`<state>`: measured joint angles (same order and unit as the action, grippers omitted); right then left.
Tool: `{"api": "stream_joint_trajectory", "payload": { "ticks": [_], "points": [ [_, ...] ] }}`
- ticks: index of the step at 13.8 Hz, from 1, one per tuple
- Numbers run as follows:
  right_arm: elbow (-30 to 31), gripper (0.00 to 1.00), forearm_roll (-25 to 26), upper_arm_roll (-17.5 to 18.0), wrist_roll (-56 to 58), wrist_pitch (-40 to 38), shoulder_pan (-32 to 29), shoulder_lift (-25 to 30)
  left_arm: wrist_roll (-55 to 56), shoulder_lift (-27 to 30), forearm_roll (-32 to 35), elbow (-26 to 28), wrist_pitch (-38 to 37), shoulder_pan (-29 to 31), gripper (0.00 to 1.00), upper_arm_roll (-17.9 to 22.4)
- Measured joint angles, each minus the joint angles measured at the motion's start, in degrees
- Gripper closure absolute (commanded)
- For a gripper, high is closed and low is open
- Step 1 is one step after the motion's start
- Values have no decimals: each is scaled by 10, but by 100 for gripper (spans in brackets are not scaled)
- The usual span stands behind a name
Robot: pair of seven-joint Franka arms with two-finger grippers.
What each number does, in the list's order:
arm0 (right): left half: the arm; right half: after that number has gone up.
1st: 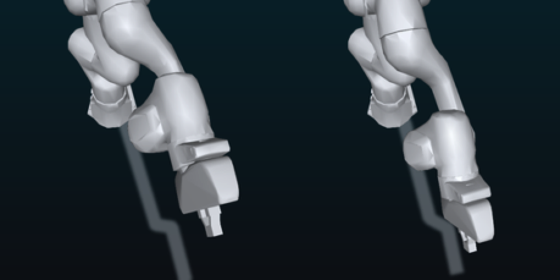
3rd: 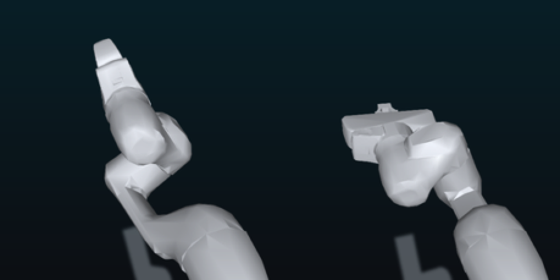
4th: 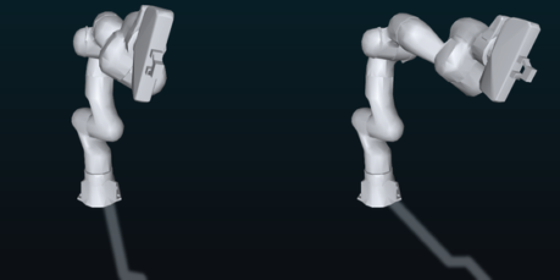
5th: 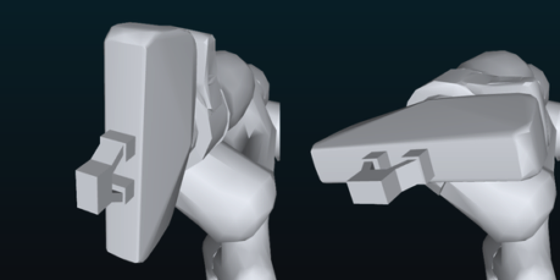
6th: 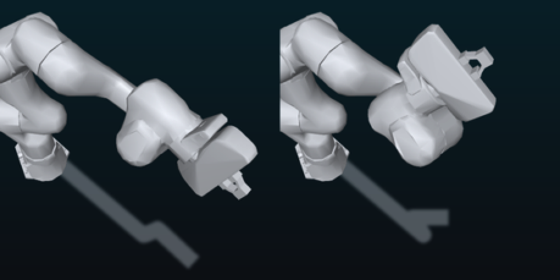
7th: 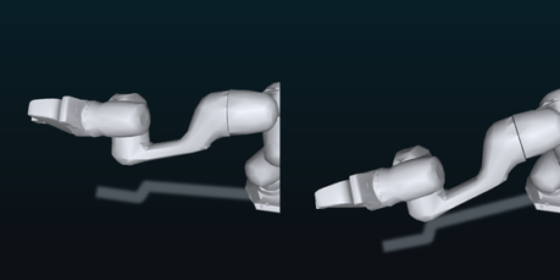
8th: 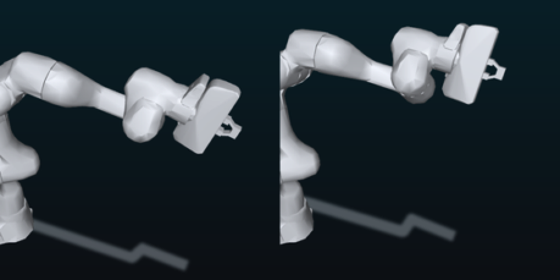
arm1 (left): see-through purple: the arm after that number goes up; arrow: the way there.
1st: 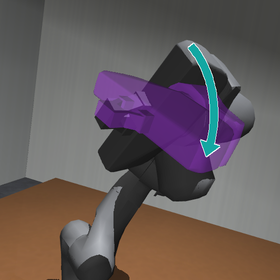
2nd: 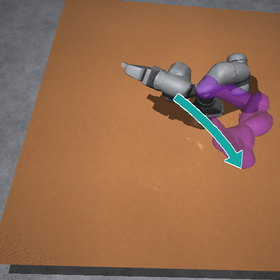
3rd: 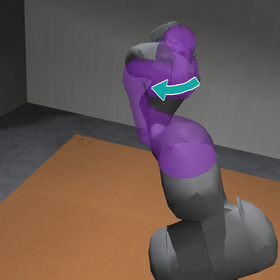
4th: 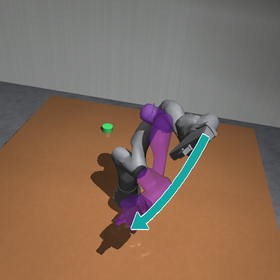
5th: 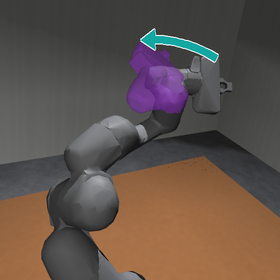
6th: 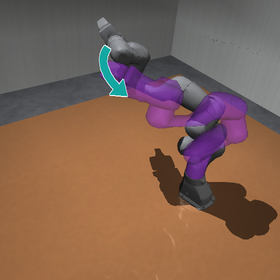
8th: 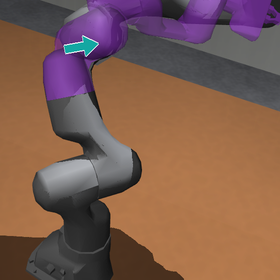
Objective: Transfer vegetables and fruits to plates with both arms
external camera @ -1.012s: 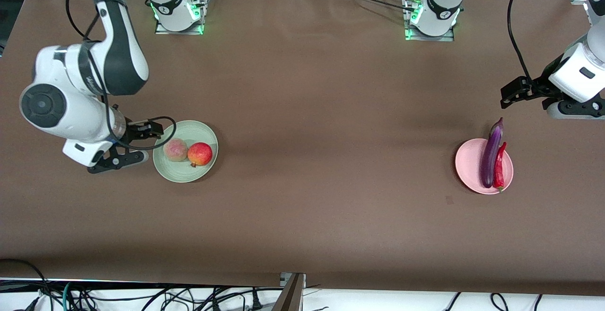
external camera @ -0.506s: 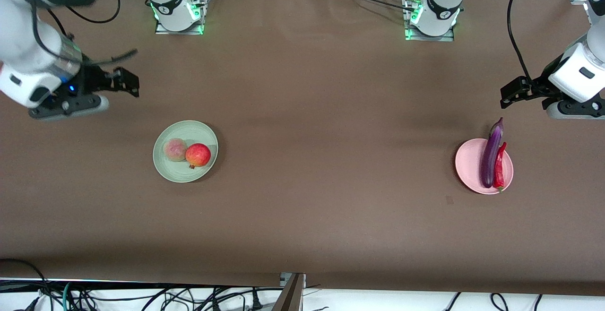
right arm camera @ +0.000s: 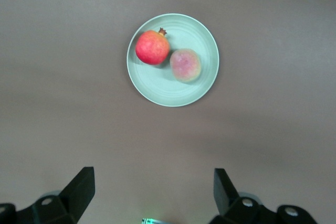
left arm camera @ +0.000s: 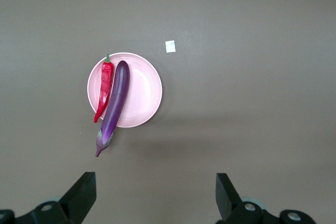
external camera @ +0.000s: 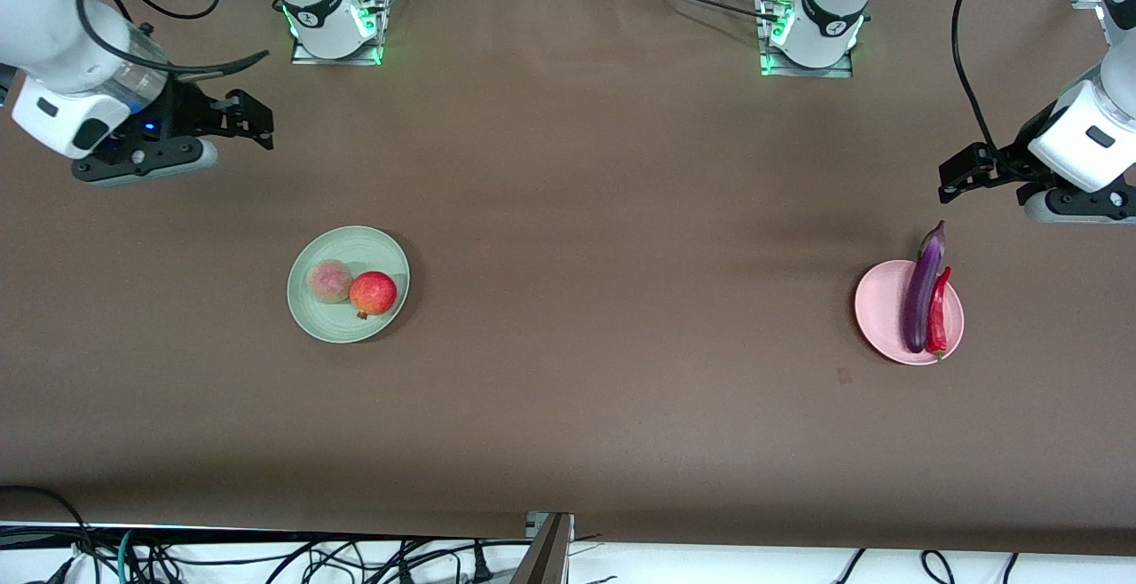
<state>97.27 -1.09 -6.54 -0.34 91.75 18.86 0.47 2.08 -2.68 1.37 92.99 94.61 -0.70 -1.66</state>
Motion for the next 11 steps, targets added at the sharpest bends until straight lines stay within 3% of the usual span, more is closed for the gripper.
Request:
{"api": "stream_joint_trajectory", "payload": {
  "ticks": [5, 11],
  "points": [
    [0, 0, 1, 109, -3, 20, -123, 0, 0, 0, 0, 0, 0, 0, 0, 0],
    [-19, 0, 1, 125, -2, 22, -150, -9, 0, 0, 0, 0, -1, -2, 0, 0]
  ]
}}
